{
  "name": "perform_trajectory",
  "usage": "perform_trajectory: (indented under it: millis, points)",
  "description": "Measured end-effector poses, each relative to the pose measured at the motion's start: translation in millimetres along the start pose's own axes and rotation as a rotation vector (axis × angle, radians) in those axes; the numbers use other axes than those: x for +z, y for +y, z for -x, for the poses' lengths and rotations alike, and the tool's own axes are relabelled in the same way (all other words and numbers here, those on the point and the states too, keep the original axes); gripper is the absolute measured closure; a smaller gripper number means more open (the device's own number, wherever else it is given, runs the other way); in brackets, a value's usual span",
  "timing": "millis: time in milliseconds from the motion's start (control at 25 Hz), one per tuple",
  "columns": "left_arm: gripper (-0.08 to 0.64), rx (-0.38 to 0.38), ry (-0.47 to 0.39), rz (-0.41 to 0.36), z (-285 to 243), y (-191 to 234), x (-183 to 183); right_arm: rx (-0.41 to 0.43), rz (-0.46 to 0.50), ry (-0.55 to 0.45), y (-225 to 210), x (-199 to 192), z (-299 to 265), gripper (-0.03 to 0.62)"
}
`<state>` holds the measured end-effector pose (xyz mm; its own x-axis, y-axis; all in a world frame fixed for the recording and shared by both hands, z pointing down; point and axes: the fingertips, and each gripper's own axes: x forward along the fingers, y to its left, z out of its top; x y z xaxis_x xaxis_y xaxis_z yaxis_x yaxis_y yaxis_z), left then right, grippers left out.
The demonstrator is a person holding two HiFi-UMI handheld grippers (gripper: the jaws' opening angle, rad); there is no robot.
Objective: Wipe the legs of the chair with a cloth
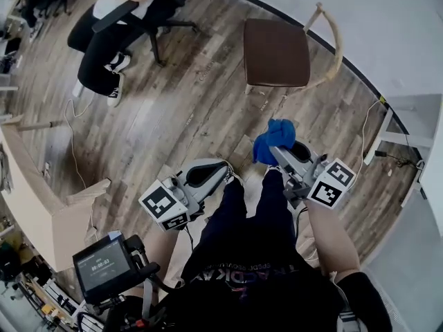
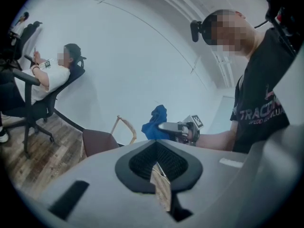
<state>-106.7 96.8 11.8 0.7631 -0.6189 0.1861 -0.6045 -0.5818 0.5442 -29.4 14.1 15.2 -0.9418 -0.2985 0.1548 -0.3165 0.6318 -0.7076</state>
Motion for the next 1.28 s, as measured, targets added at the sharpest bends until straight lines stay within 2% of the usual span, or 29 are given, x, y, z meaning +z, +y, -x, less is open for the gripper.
perform_trajectory:
  millis: [80,240,480,560,720,880,1080,1200,1280]
  points:
    - [0.561,0.004,0.002,-0.014,-15,9,-6,0.005,-0.001,0.016,-20,3,-5,0.499]
    - [0.561,0.041,0.005,-0.018,-62,50,-30,0.014,-0.035,0.046,-93,4,-16,0.500]
    - [0.561,0.103,-0.053,-0.006,-114,98,-60,0.014,-0.088,0.135,-189,-16,-37,0.500]
    - [0.561,0.112,-0.072,-0.028,-127,120,-69,0.002,-0.099,0.153,-223,-26,-49,0.500]
    - [0.561,0.119,-0.029,-0.081,-150,164,-121,-0.009,-0.118,0.219,-286,-70,-80,0.499]
    - [0.561,0.107,-0.049,-0.067,-165,187,-160,-0.037,-0.117,0.270,-332,-108,-96,0.500]
    - [0.561,0.081,-0.039,-0.077,-182,219,-224,-0.035,-0.036,0.325,-384,-157,-124,0.500]
    - [0.561,0.038,-0.038,-0.081,-189,240,-264,-0.069,0.004,0.342,-427,-187,-144,0.500]
    - [0.561,0.017,-0.008,-0.096,-191,252,-296,-0.102,0.013,0.345,-453,-209,-157,0.500]
